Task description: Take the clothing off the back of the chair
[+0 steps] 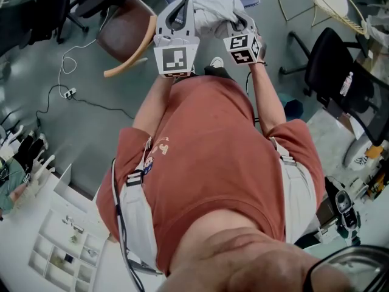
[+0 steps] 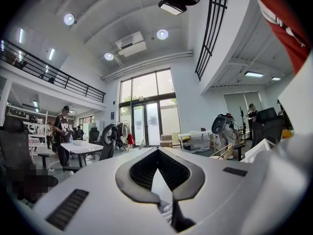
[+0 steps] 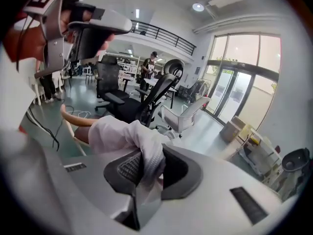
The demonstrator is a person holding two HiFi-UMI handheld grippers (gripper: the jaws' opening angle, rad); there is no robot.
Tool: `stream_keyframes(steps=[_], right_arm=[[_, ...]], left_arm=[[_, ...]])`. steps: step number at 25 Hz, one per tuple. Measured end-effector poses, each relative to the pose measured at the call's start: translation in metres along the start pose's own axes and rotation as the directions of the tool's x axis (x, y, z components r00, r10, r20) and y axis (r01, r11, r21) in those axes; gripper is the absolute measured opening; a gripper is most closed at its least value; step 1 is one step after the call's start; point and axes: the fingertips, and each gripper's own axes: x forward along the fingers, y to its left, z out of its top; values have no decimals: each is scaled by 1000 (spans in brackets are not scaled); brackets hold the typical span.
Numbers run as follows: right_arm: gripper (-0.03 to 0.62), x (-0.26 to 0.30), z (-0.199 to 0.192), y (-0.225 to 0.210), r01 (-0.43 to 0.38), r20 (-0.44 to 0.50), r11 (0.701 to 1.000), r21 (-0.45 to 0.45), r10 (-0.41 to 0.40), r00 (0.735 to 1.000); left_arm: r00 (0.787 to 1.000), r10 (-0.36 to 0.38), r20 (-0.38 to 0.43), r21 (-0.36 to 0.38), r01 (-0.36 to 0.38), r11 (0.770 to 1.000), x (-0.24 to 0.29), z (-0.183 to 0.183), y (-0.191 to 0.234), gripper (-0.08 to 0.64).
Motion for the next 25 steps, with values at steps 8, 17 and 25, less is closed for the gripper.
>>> stream_keyframes(steps=[8,17,25], right_arm=[[78,-40,30,-12,46,122,983,179,-69,990],[77,-103,82,-45,134,267,960,247,-200,943],[77,-176,127,-89,221,407,929,296,-332,851]], left_arm=[[1000,0,22,-4,1,1000,-7,8,7,14],[997,-7,83,-14,8,1000,-9,32,13,14],[998,-38,43,17,37,999,-11,55,7,14]])
